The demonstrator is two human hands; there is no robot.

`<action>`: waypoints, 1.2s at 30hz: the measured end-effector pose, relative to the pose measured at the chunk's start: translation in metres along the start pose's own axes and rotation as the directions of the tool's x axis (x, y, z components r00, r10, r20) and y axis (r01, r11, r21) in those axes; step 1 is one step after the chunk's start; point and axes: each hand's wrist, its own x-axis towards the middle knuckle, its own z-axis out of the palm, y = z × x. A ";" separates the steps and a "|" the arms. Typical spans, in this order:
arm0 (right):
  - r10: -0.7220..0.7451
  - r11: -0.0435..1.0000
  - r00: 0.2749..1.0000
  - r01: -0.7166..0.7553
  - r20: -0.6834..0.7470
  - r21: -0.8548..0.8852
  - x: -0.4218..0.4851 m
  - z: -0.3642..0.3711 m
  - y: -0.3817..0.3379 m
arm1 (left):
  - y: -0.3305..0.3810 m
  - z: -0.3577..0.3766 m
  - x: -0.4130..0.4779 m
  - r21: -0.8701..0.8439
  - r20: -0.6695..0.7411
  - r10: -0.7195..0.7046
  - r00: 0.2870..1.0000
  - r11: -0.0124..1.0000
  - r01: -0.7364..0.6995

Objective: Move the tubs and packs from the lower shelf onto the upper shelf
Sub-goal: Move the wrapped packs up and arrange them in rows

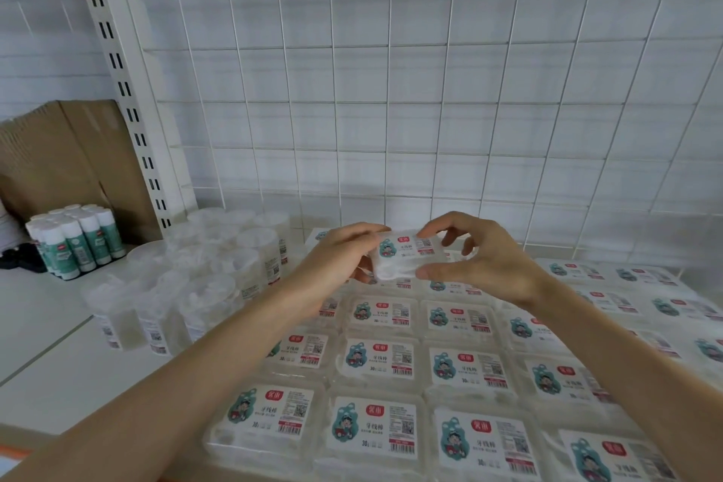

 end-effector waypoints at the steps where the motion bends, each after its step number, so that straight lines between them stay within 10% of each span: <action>1: 0.002 1.000 1.000 -0.001 -0.024 0.005 0.001 0.000 0.002 | 0.000 -0.001 -0.001 0.113 -0.034 0.066 0.997 0.992 -0.062; 5: 0.095 0.992 0.987 -0.105 -0.127 -0.073 0.004 0.004 0.009 | -0.003 -0.011 -0.001 0.530 -0.118 0.391 0.913 0.802 -0.275; 12: 0.128 0.968 0.990 -0.138 -0.061 -0.208 0.006 0.009 0.019 | 0.001 -0.014 -0.007 0.824 0.242 0.189 0.952 0.478 -0.304; 20: 0.015 0.920 0.993 0.031 0.113 -0.391 0.012 0.012 0.026 | 0.003 -0.010 -0.013 0.830 0.376 -0.080 0.923 0.471 -0.298; 36: 0.074 0.886 0.950 0.077 0.302 -0.457 0.007 0.018 0.020 | 0.002 -0.009 -0.012 0.839 0.388 -0.106 0.915 0.451 -0.304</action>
